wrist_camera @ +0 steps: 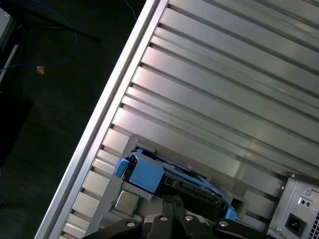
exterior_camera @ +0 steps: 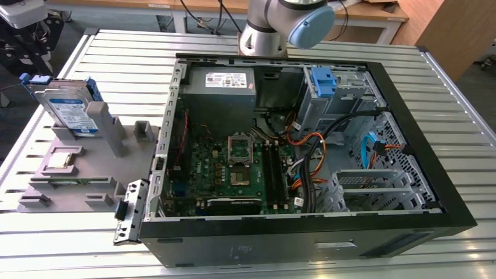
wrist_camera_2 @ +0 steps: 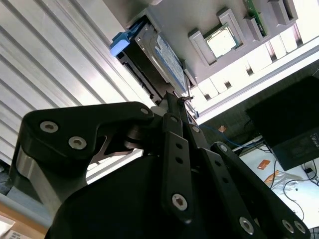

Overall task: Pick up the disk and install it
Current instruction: 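Pick up the disk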

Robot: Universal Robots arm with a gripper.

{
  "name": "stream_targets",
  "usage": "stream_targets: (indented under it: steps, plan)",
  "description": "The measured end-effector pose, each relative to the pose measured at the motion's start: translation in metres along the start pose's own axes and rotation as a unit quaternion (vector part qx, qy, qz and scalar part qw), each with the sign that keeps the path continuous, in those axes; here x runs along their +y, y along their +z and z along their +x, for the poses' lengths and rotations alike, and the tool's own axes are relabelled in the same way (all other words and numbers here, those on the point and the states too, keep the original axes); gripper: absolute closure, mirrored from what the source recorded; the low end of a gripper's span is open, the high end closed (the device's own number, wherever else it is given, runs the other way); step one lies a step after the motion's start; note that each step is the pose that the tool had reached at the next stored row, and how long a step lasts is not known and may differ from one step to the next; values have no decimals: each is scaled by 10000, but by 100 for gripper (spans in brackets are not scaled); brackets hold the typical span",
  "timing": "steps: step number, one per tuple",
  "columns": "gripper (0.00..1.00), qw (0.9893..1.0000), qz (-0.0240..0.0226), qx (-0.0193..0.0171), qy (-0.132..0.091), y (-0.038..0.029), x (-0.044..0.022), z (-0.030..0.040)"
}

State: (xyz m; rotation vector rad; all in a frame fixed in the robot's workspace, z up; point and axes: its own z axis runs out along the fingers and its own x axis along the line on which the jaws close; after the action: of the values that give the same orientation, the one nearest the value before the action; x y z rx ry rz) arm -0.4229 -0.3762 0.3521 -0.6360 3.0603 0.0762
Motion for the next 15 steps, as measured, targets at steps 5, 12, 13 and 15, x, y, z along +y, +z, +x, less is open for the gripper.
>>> stream_targets:
  steps: [5,12,13,15]
  plan:
    - [89,10000,0,0,-1,0,0,0]
    - [89,10000,0,1,-12,0,0,0]
    - [89,10000,-1,2,-35,0,0,0]
    - [89,9999,-2,5,-102,0,0,0]
